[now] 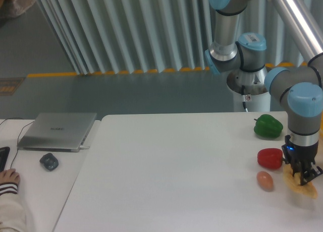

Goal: Place the triangular bread on the table

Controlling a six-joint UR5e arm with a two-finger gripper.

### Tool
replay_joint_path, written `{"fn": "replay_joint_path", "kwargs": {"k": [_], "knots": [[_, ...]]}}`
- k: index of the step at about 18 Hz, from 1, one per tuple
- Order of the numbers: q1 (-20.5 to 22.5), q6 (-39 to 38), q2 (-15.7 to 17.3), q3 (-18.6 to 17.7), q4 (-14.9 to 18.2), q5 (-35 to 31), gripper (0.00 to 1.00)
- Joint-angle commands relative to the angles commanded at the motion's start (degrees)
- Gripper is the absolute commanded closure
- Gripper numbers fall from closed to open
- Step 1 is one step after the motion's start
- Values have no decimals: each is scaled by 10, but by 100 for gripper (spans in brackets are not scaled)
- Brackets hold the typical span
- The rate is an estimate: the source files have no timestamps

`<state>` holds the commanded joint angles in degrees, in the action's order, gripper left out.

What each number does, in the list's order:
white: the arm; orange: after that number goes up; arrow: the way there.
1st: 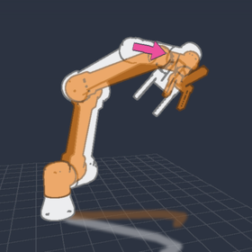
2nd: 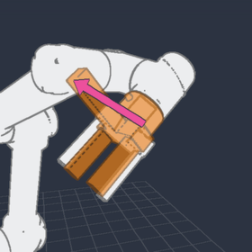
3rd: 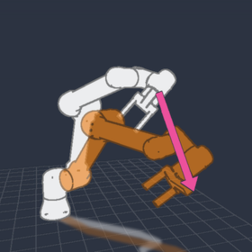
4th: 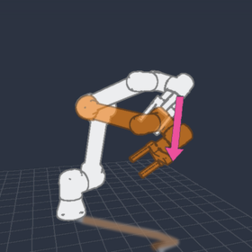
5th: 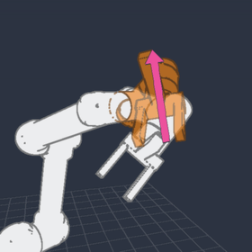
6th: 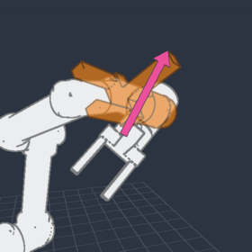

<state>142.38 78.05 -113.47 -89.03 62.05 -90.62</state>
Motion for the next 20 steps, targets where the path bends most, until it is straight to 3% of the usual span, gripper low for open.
{"fn": "replay_joint_path", "kwargs": {"k": [5, 6, 8, 12, 15, 20], "knots": [[0, 6, 17, 4, 4, 4, 0], [0, 9, 18, 14, 29, 8, 0], [-6, 20, 14, 52, 123, 15, 0], [-18, 25, 22, 55, 141, 15, 0], [-20, 62, 42, 52, 181, 15, 0], [-41, 62, 58, 49, 198, 22, 0]]}}
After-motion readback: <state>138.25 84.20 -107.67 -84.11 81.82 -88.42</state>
